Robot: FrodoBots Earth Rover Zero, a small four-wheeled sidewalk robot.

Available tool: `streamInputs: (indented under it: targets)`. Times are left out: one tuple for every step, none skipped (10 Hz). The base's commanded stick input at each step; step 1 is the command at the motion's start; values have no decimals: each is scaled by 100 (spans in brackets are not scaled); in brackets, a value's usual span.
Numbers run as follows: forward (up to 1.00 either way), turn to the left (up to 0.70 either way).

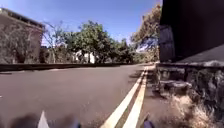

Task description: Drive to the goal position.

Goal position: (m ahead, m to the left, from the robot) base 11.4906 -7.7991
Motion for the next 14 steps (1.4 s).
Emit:
streamInputs:
  targets:
    - [85, 0]
    - [85, 0]
    - [85, 0]
    - [85, 0]
    - [85, 0]
    - [85, -33]
    - [85, -34]
    - [85, -34]
    - [85, -34]
    - [85, -34]
    - [85, -34]
    - [85, -34]
    - [85, -34]
    - [85, -34]
